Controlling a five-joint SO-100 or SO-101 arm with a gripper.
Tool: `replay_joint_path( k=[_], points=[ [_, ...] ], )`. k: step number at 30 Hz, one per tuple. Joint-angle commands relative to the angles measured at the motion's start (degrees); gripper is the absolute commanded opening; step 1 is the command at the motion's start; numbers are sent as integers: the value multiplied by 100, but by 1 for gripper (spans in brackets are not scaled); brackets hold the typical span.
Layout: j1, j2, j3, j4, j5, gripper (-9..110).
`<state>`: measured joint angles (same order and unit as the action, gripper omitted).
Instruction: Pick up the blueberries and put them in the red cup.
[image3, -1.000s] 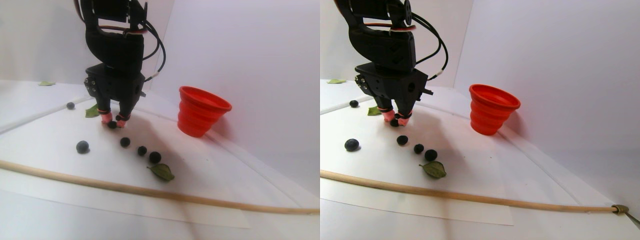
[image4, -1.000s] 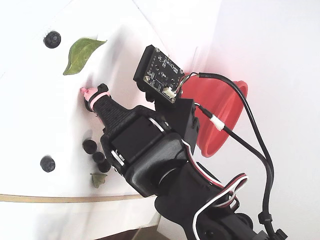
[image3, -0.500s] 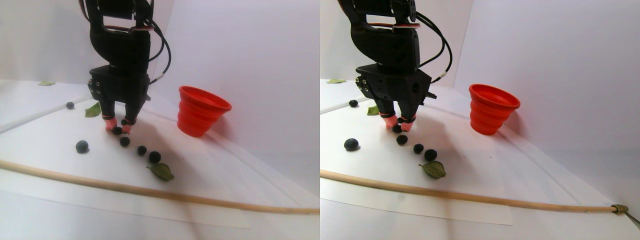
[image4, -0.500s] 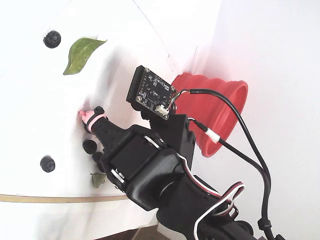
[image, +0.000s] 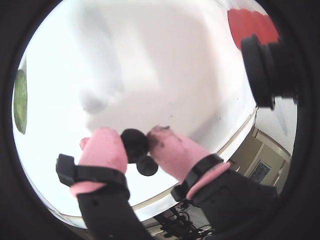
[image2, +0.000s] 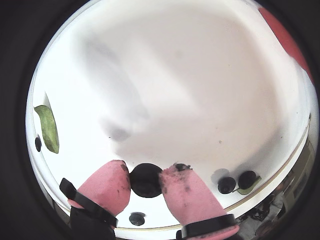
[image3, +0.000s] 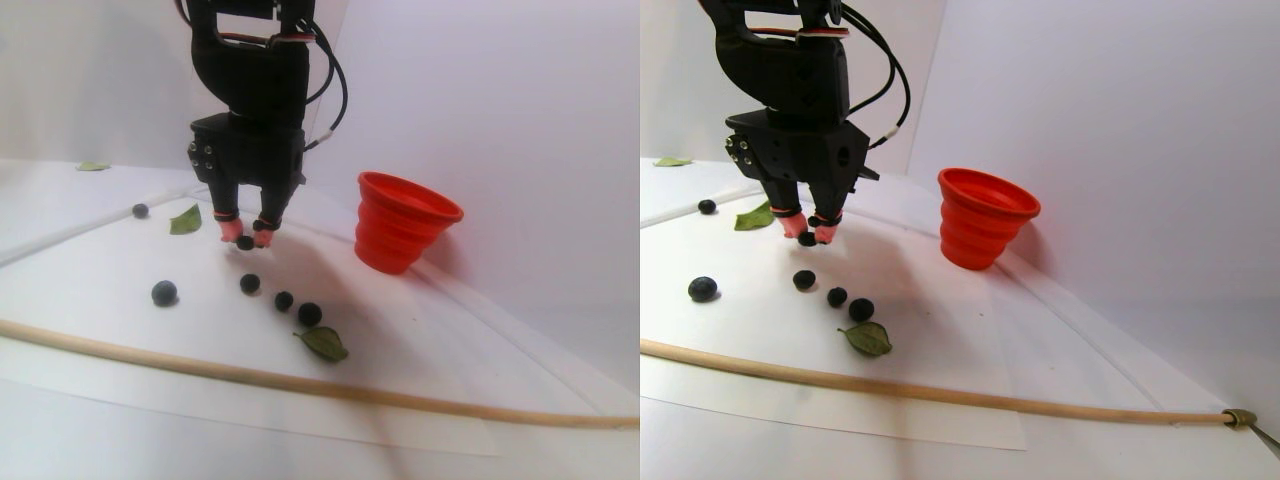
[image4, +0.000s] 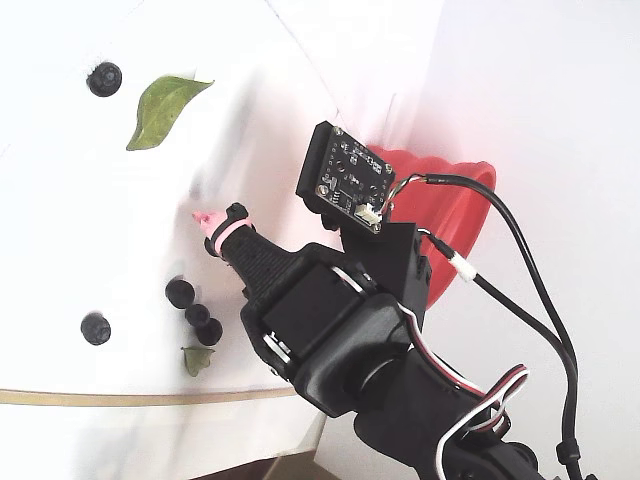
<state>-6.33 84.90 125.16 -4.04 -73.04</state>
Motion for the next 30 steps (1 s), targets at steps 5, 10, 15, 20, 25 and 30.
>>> replay_joint_path(
  k=[5, 10, 15, 20, 25, 30],
  points=[
    [422, 809, -185, 123, -299, 11],
    [571, 923, -334, 308, -448, 11],
    [694, 1028, -334, 325, -606, 11],
    [844, 1134, -378, 396, -765, 11],
    [984, 1274, -501, 580, -914, 11],
    [1090, 1415, -571, 703, -1037, 11]
  ],
)
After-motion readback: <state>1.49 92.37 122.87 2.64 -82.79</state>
